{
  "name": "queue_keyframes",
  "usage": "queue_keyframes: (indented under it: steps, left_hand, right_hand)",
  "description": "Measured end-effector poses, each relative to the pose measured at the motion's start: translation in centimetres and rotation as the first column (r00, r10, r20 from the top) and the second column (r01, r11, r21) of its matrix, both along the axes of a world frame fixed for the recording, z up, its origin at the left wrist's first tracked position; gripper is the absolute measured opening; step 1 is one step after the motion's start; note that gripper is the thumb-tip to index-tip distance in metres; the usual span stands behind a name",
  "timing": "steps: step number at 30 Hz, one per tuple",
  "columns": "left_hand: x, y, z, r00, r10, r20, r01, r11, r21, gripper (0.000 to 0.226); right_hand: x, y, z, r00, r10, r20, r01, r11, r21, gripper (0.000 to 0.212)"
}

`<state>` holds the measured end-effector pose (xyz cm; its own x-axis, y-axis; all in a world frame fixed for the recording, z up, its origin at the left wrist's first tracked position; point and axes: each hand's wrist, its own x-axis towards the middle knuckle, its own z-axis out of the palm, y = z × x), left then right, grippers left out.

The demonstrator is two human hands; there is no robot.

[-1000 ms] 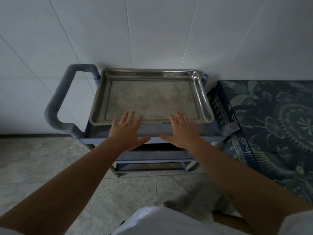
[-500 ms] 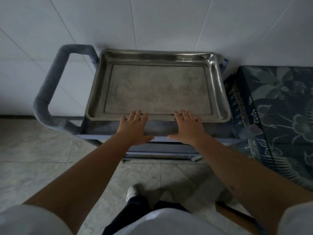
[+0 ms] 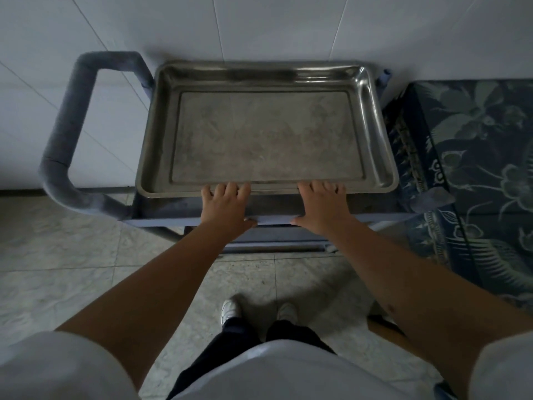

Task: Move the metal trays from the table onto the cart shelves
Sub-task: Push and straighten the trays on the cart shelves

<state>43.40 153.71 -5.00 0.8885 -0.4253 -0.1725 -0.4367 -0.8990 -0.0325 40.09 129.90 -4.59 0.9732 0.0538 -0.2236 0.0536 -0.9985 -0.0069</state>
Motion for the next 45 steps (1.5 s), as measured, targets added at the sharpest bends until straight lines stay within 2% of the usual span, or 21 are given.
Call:
queue_keyframes:
  steps: [5,8,14,25,30,37,41,45]
  left_hand:
    - [-2.4,0.6,-0.2,0.999,0.003,0.043,-0.005,1.000,0.027,0.065]
    - [-3.2,1.0,-0.2,0.999,0.005,0.034,-0.006,0.999,0.033,0.069]
    - [-4.2,1.3,-0.2,0.998,0.043,0.044,-0.043,0.999,-0.001,0.061]
    - [-6.1,1.7,0.0,0.996,0.078,0.034,-0.077,0.997,-0.014,0.059]
    - [-6.4,1.5,0.5,0.996,0.085,0.005,-0.085,0.996,-0.008,0.062]
    - [-8.4,0.7,0.5,0.983,0.181,-0.027,-0.183,0.982,-0.055,0.084]
    - [-10.5,0.7,-0.1,0.973,0.210,-0.091,-0.214,0.976,-0.041,0.102]
    - [-13.5,1.3,-0.9,0.976,0.169,-0.137,-0.164,0.985,0.048,0.101]
  right_hand:
    - [-2.3,0.9,-0.4,0.994,-0.021,0.105,0.023,1.000,-0.019,0.055]
    - [-2.9,1.1,-0.3,0.992,-0.023,0.123,0.026,0.999,-0.023,0.046]
    - [-4.3,2.1,-0.1,0.989,-0.027,0.143,0.035,0.998,-0.050,0.034]
    - [-6.2,2.1,0.4,0.996,0.047,0.074,-0.041,0.996,-0.084,0.053]
    - [-6.4,1.7,0.5,0.995,0.067,0.074,-0.065,0.997,-0.036,0.060]
    - [-8.6,1.3,-0.2,0.991,0.068,0.113,-0.072,0.997,0.033,0.095]
    - [-10.5,1.2,-1.4,0.995,0.079,0.057,-0.083,0.994,0.076,0.105]
    - [-12.2,1.5,-2.3,0.994,0.110,0.014,-0.111,0.987,0.118,0.105]
